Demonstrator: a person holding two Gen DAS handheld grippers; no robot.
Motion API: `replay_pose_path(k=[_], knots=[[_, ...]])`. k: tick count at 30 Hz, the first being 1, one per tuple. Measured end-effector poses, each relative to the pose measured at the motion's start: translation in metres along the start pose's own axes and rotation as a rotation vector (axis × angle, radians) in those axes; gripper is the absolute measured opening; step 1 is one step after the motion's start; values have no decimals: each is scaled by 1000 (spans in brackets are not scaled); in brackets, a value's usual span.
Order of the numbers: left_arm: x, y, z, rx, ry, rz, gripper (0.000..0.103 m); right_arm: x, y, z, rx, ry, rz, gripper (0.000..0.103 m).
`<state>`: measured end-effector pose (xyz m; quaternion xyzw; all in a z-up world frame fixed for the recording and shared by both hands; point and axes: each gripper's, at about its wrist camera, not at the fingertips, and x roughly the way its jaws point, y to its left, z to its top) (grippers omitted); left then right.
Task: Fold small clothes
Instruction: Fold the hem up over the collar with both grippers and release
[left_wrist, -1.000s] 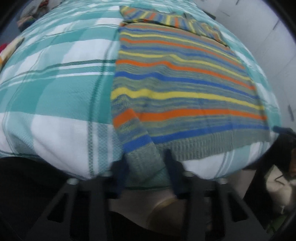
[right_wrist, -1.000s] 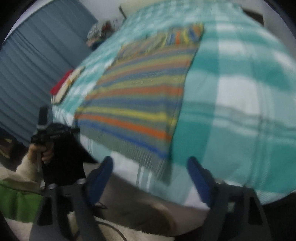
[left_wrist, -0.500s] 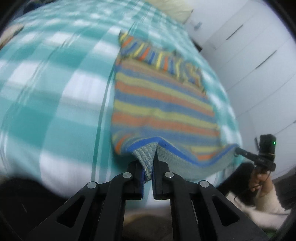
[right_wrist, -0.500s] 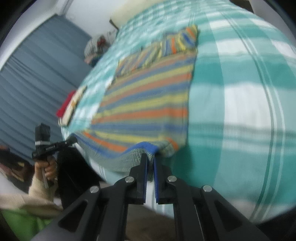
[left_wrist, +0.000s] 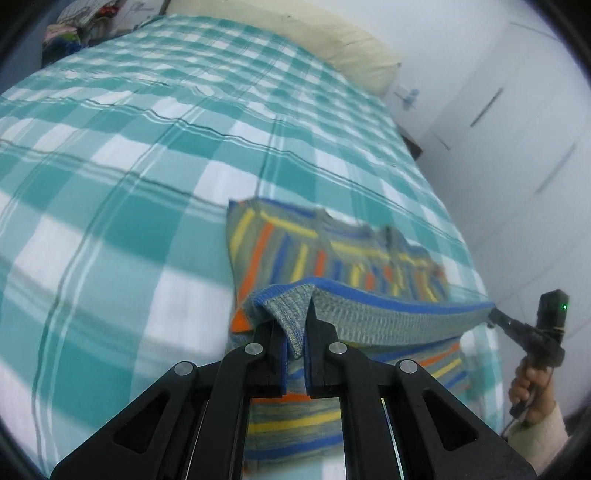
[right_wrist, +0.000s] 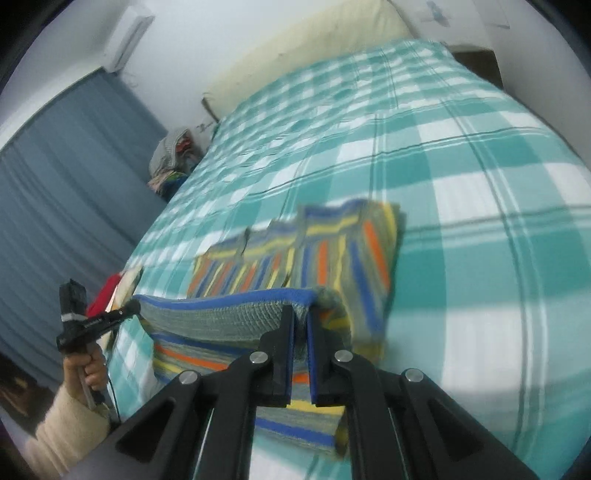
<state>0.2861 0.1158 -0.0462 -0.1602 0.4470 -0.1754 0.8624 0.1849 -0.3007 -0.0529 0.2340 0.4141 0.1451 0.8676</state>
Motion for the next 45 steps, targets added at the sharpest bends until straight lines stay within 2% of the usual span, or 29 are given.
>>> replay_pose_path(k=[4,9,12,13,14,16,18,21,24,26,27,28,29,30,31,32,33,34,36,38,41,42,45], knots=[[46,6,30,-8,27,33,4,44,-23,42,43,20,-34,6],[107,15,63,-29,64,71,7,88,-62,70,146,48,-44,6],[125,25,85,-95,48,120,23,113,-87,86,256,-8,-14,11],[122,30,91,-124,21,125,36,115,-94,88,298,-35,-10,18],[113,35,94,-155,-19,121,48,113,-101,89,350,-80,9,32],[91,43,94,-163,-66,112,59,103,-107,89,383,-144,23,34],[75,45,86,-115,-62,136,60,87,-104,90,335,-161,6,34],[51,44,56,-28,-3,153,60,64,-90,85,208,-127,-28,34],[29,40,7,35,98,102,61,39,-67,54,72,-34,-9,34],[23,35,-27,75,155,105,68,29,-54,24,5,62,12,35],[23,32,-36,81,167,117,70,25,-49,9,-17,98,23,37],[25,30,-48,81,178,128,70,22,-45,-11,-28,136,34,45],[29,28,-56,78,191,128,69,24,-43,-23,-26,160,39,52],[33,26,-63,74,204,125,68,31,-42,-36,-25,188,44,52],[37,23,-69,77,213,127,48,37,-39,-45,-32,217,46,46],[41,19,-71,92,223,129,13,41,-41,-53,-37,236,43,13],[43,16,-73,109,241,128,7,48,-40,-57,-42,259,16,4],[41,15,-74,118,241,138,6,50,-43,-63,-33,270,-27,3],[37,16,-73,117,243,137,6,40,-50,-68,21,270,-52,3],[42,21,-75,103,249,143,5,34,-53,-73,18,272,-73,3],[51,15,-75,168,248,187,6,43,-55,-78,37,281,-89,3],[50,14,-75,175,243,194,8,43,-55,-78,37,278,-92,3],[38,19,-77,121,221,223,24,32,-53,-78,32,244,-100,4]])
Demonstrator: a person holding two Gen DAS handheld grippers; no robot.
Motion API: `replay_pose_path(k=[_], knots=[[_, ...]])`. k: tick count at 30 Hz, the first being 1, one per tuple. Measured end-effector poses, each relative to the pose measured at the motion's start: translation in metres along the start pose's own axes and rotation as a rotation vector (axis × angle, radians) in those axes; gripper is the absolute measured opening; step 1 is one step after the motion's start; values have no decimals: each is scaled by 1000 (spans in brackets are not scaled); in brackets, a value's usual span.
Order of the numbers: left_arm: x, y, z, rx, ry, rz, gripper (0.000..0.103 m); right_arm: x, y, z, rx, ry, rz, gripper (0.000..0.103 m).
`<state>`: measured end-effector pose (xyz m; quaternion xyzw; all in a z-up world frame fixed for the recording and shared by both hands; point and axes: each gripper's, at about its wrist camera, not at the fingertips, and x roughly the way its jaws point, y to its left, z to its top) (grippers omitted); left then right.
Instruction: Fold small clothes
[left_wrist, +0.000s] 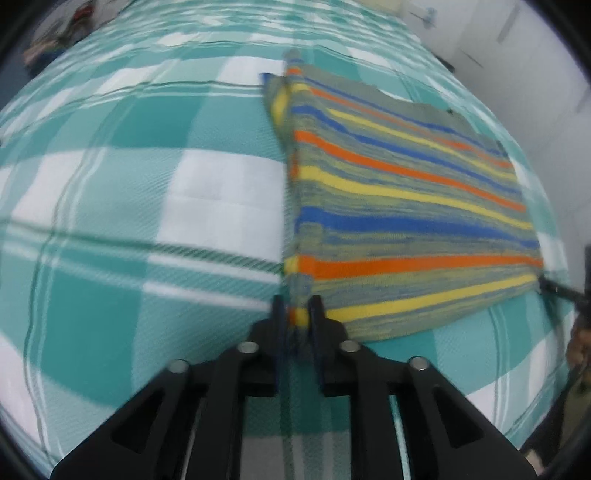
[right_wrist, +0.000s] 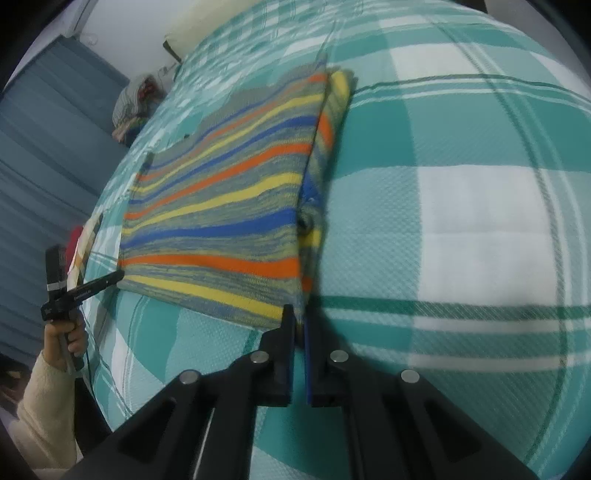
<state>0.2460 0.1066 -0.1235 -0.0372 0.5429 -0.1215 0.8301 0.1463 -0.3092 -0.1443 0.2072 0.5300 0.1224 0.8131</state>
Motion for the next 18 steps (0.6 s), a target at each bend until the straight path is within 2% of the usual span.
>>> replay_pose_path(k=[1,2,3,5,6,8,12,14,18], knots=[[-9,2,-4,-26,-20,15,38,-5,0,-3,-6,-18,-2,11],[-21,1,-9,-36,-49,44,51,-9,1,-6,-15,-32,-6,25],[-30,-2,-14,-31,-77,64,57,-15,4,-11,-33,-53,-39,35],[-54,-18,-27,-7,-152,93,73,-31,14,-24,-87,-113,-119,66],[-62,-26,-33,-2,-176,96,77,-40,20,-32,-113,-154,-153,71],[-79,-50,-49,8,-233,105,92,-56,29,-48,-141,-240,-200,74],[-89,-91,-78,30,-328,132,96,-71,38,-80,-126,-380,-264,74],[-78,-107,-90,45,-362,152,97,-70,45,-95,-141,-428,-321,74],[-46,-119,-95,95,-339,207,97,-55,56,-108,-215,-442,-391,74]])
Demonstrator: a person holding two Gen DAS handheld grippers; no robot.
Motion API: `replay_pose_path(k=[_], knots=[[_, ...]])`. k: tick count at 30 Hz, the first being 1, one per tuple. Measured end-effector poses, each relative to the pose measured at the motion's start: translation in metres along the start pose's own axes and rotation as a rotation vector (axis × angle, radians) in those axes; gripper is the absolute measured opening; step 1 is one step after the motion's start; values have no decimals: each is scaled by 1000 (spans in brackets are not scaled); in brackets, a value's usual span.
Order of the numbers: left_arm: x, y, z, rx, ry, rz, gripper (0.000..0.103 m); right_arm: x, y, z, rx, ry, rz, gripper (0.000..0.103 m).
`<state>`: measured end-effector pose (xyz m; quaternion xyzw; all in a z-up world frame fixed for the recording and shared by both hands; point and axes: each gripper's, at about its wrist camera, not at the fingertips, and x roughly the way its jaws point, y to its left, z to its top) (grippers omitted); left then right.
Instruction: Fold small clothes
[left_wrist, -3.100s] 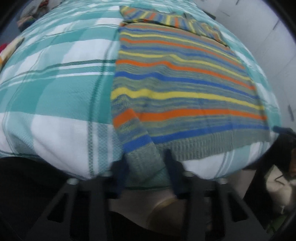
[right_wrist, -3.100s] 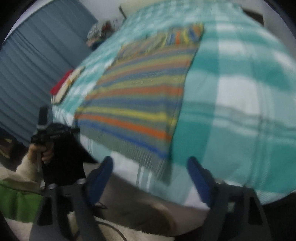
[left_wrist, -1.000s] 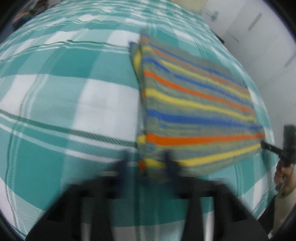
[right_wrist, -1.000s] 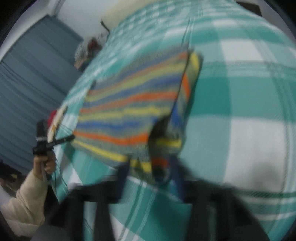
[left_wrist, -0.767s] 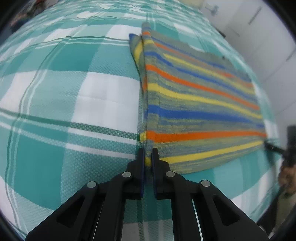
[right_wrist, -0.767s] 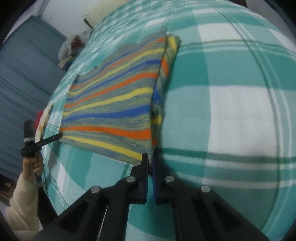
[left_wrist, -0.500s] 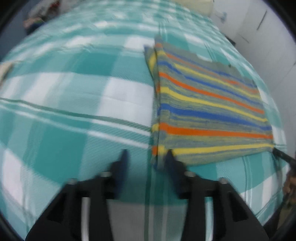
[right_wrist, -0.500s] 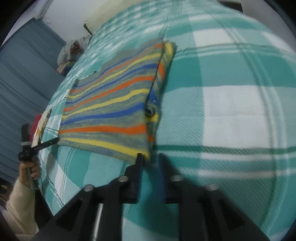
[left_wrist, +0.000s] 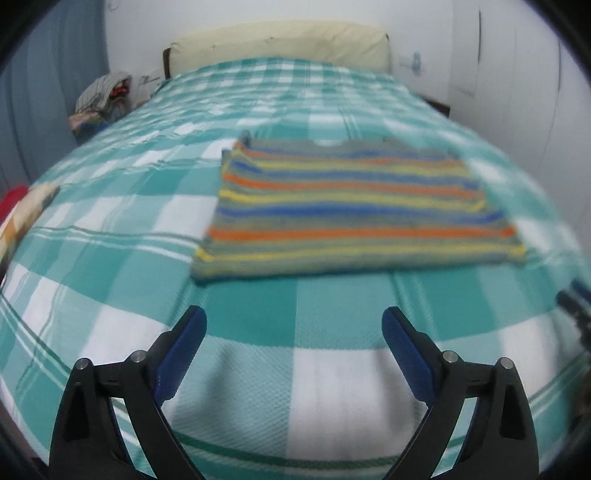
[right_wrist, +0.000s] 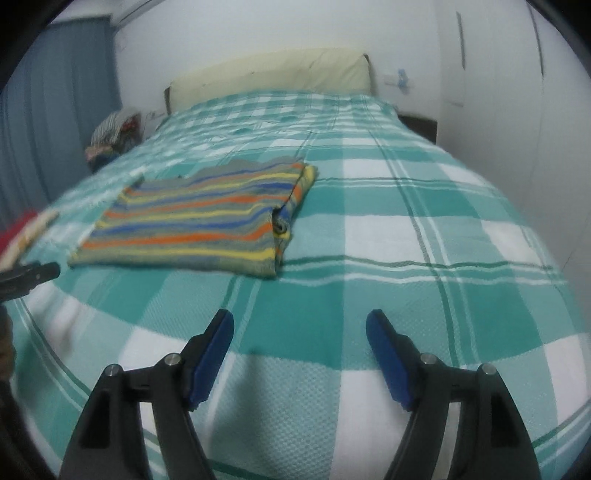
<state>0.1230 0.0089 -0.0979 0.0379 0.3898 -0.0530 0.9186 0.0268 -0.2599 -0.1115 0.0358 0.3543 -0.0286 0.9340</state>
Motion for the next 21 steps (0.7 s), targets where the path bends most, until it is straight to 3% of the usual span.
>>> replay_pose_path(k=[4,10,21], knots=[[19,-5,-16,28,52,42,96,15,-3,-12,10,26,-19,74],[25,-6,-18,27,65,49,99,27,-1,-23,-4,47,-33,82],[27,-10,-20,31,78,69,102,29,-1,-23,-5,53,-35,84]])
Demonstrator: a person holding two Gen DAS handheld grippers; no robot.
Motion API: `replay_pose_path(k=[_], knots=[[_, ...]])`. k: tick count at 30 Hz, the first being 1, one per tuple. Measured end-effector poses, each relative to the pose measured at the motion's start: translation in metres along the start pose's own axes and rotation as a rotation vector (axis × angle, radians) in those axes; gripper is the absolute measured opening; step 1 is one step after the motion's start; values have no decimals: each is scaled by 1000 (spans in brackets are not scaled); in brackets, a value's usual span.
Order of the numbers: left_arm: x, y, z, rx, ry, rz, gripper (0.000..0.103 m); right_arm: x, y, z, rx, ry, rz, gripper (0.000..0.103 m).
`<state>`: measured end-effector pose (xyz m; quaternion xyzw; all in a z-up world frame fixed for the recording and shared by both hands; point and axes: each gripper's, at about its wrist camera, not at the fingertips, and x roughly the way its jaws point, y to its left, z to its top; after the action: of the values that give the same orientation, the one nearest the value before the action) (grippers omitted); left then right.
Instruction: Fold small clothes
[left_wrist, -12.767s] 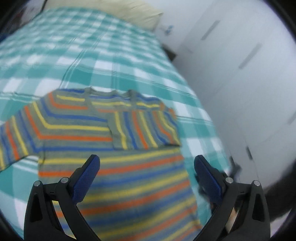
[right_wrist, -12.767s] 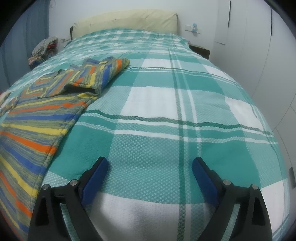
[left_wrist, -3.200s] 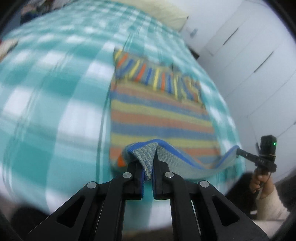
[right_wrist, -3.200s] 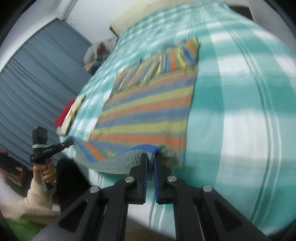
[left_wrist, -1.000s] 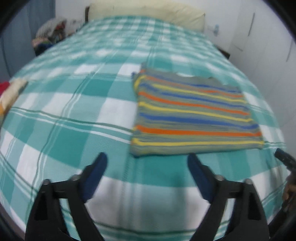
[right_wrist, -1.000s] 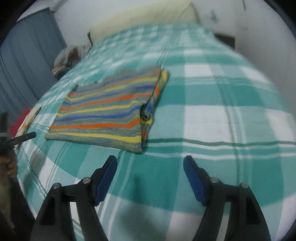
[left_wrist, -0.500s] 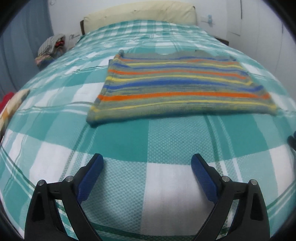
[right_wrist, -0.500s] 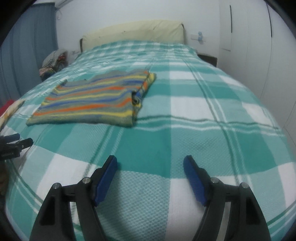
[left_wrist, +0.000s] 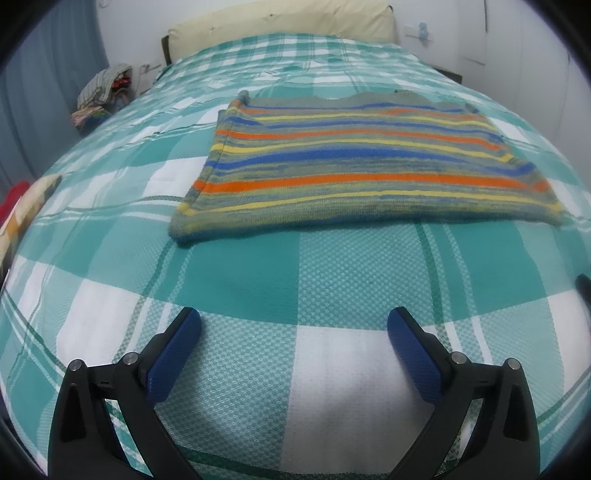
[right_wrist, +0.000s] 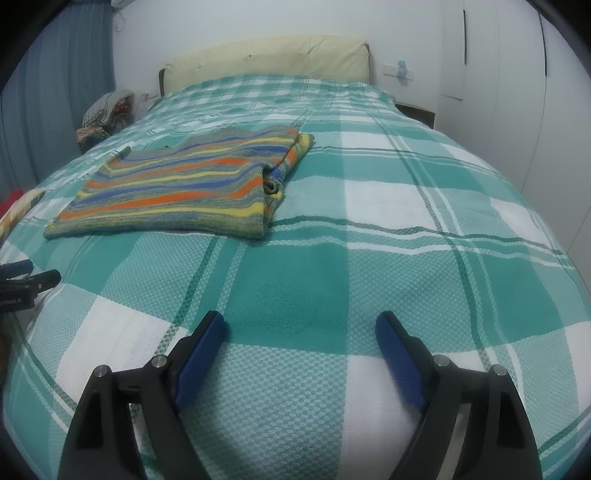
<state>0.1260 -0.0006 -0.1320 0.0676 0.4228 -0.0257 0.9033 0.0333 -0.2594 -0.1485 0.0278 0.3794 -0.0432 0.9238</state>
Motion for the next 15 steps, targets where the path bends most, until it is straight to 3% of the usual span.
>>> replay_pose_path(k=[15], knots=[[0,0,0,0,-1,1,102,0,-1,0,1,2,1,85]])
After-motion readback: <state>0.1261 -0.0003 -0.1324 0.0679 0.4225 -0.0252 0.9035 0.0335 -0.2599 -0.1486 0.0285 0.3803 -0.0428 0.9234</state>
